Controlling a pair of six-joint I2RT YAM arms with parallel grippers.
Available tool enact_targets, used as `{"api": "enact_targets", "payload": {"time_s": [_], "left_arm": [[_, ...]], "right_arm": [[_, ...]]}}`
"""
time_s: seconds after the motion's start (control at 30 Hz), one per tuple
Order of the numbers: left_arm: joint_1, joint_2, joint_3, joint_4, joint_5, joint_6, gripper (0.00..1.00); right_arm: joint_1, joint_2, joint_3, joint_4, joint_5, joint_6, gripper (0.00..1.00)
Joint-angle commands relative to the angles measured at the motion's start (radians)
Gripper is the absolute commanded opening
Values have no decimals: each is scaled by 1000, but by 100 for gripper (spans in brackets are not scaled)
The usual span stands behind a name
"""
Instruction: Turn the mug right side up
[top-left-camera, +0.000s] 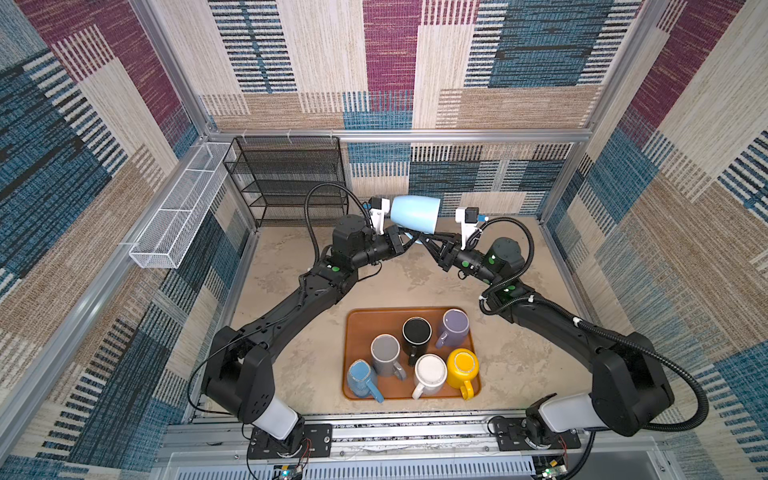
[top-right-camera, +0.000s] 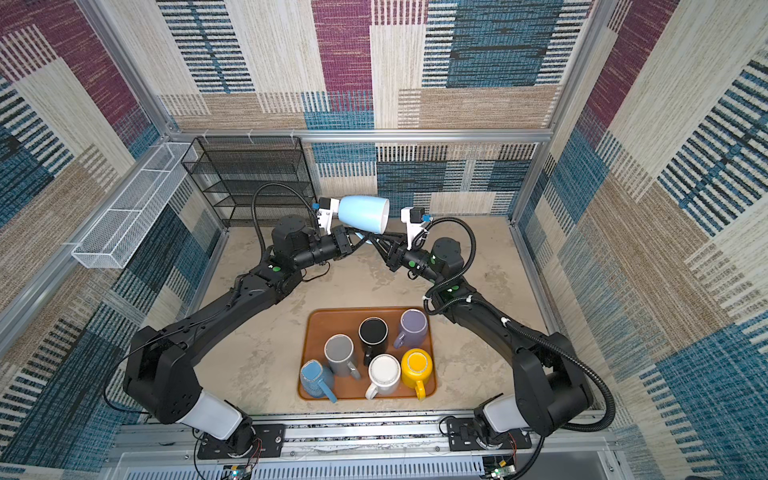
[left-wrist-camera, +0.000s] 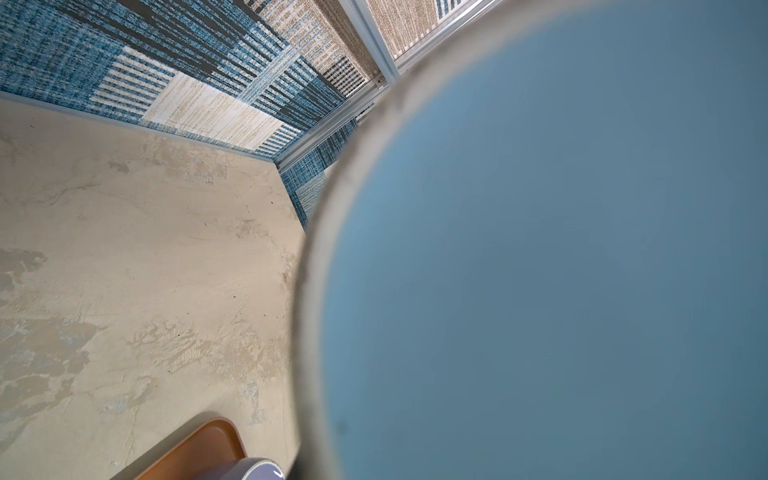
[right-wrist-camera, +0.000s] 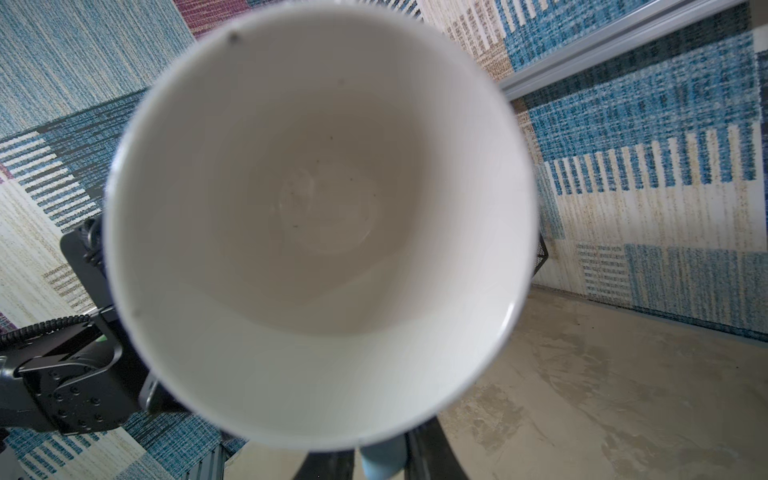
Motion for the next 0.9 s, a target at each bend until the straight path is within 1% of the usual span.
{"api": "enact_targets", "payload": {"time_s": [0.0,0.03,0.17,0.2,0.27,0.43,0.73,0.87], "left_arm": [[-16,16,5,12,71,29,0],[-16,17,7,4,71,34,0],[-16,18,12,-24,60,49,0],[-16,16,10,-26,59,50,2],[-15,16,14,-33,53,54,10],[-13,19,22,-35,52,58,22],[8,11,14,-25,67,51,24],[17,3,8,-29,71,54,24]], "right_arm": [[7,-4,25,107,-54,59,2],[7,-6,28,104,-57,59,0],[7,-10,30,84,-57,43,0],[8,-13,30,81,-58,41,0],[7,-20,24,73,-53,30,0],[7,-35,20,37,-62,5,0],[7,-52,7,-8,-82,-21,0],[7,-61,3,-29,-63,-30,0]]}}
